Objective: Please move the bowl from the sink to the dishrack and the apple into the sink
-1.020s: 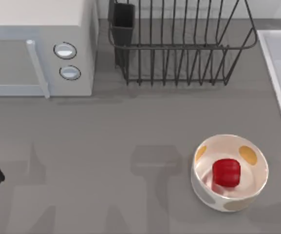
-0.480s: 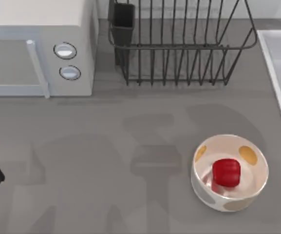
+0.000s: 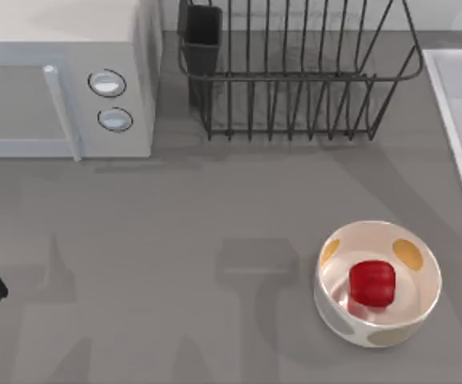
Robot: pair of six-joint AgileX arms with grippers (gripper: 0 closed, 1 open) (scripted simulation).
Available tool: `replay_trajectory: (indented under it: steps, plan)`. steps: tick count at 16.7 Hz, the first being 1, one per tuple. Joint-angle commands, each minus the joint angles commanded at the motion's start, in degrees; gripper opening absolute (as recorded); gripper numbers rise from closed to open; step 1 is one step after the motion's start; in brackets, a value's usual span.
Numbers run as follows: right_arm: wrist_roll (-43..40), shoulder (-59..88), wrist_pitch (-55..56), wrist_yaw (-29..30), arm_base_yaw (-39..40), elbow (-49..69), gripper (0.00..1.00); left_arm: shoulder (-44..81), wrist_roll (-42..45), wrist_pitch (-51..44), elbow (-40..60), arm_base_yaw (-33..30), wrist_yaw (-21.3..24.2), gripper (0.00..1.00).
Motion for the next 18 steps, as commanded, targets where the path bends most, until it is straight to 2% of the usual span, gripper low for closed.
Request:
replay_trajectory:
  steps: [4,7,14,18]
  plan:
    - [5.46,-0.23,15.55,7.88,10.53,-0.8,0.0,0.0,0.0,0.0,0.0,0.0,0.0,1.0]
    - [7.38,-0.55,21.5,11.18,14.8,-1.2,0.0,0.0,0.0,0.0,0.0,0.0,0.0,1.0]
    - [7.74,-0.35,22.42,11.45,15.31,-1.26,0.0,0.0,0.0,0.0,0.0,0.0,0.0,1.0]
    - [7.65,4.07,28.94,10.32,13.89,-3.84,0.0,0.0,0.0,0.0,0.0,0.0,0.0,1.0]
